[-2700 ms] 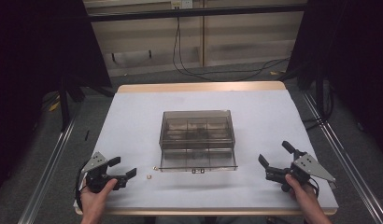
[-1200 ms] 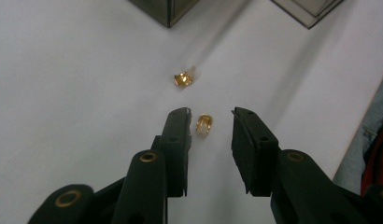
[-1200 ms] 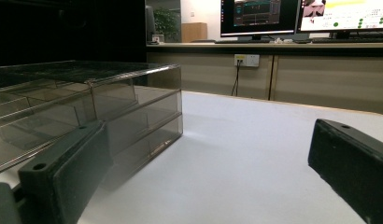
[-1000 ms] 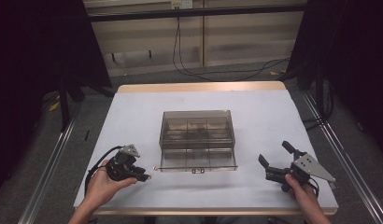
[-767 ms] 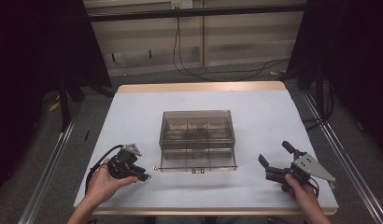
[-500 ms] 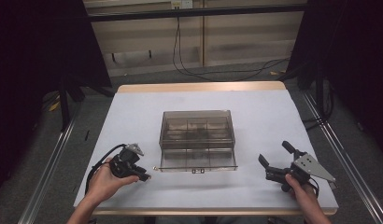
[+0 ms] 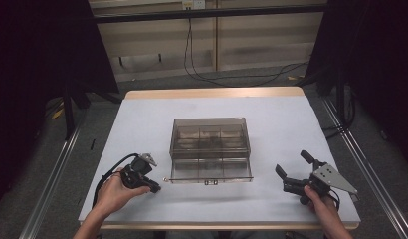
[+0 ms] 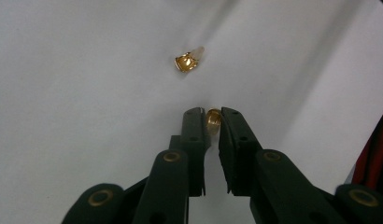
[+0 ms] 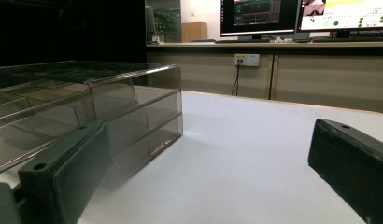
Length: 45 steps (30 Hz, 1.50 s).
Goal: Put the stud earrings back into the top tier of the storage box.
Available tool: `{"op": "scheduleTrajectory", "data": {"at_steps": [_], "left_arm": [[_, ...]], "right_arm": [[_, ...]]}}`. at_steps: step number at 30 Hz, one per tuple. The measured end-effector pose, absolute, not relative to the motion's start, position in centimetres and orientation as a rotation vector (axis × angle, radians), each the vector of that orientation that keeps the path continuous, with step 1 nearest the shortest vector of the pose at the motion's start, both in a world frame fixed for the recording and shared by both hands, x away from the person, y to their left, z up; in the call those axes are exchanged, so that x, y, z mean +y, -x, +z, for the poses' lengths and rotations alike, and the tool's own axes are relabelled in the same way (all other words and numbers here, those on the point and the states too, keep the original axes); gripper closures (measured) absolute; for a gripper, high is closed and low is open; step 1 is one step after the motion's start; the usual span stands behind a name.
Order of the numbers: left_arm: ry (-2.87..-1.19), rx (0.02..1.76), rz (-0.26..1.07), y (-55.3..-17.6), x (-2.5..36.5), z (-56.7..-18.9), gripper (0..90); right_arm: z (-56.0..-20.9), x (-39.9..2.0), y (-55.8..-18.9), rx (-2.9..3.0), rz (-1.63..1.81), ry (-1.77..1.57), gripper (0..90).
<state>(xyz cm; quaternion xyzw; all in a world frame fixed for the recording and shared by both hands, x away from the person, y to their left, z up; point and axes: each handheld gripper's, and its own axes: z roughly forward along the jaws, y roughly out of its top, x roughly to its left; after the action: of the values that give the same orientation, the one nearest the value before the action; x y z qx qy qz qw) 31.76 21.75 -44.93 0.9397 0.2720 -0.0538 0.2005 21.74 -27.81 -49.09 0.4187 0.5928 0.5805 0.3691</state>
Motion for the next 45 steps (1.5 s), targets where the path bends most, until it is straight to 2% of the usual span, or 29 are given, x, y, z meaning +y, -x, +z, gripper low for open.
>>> {"op": "scheduleTrajectory", "data": {"at_steps": [8,11,17,29,36,45], "left_arm": [[-2.641,0.759,-0.160,-31.8,21.7,-45.0,85.1],[-2.589,0.821,-0.156,-31.6,21.5,-45.2,85.3],[-2.644,0.766,-0.163,-31.8,21.8,-44.9,85.4],[-2.489,0.810,-0.124,-31.0,23.1,-44.8,85.5],[-2.364,0.817,-0.078,-30.6,23.9,-43.7,85.5],[-2.282,0.806,-0.042,-30.4,24.7,-42.6,85.5]], "right_arm": [[-49.1,-27.8,-21.7,1.521,1.490,-1.075,0.0],[-49.1,-27.8,-21.7,1.520,1.491,-1.076,0.0],[-49.1,-27.8,-21.7,1.518,1.491,-1.077,0.0],[-49.1,-27.8,-21.8,1.517,1.493,-1.080,0.0],[-49.1,-27.8,-21.7,1.518,1.492,-1.077,0.0],[-49.1,-27.8,-21.7,1.518,1.492,-1.077,0.0]]}}
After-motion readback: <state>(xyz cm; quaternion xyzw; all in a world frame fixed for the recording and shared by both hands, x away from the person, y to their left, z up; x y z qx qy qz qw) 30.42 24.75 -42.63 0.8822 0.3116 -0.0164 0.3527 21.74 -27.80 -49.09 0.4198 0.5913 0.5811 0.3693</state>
